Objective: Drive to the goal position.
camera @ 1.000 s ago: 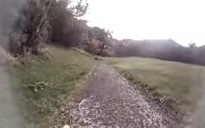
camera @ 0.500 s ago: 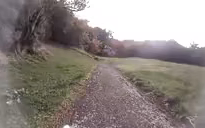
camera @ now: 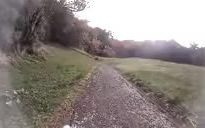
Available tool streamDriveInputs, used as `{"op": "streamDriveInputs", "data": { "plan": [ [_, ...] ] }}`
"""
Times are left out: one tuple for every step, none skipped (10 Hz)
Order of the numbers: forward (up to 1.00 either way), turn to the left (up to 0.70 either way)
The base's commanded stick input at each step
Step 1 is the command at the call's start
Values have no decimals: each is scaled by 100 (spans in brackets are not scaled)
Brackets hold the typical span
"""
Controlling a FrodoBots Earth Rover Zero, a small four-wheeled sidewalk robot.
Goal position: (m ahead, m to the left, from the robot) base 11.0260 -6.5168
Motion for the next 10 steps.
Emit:
{"op": "streamDriveInputs", "data": {
  "plan": [
    [85,0],
    [85,0],
    [85,0],
    [85,0],
    [85,0],
    [85,0],
    [85,0],
    [85,0],
    [85,0],
    [85,0]
  ]
}}
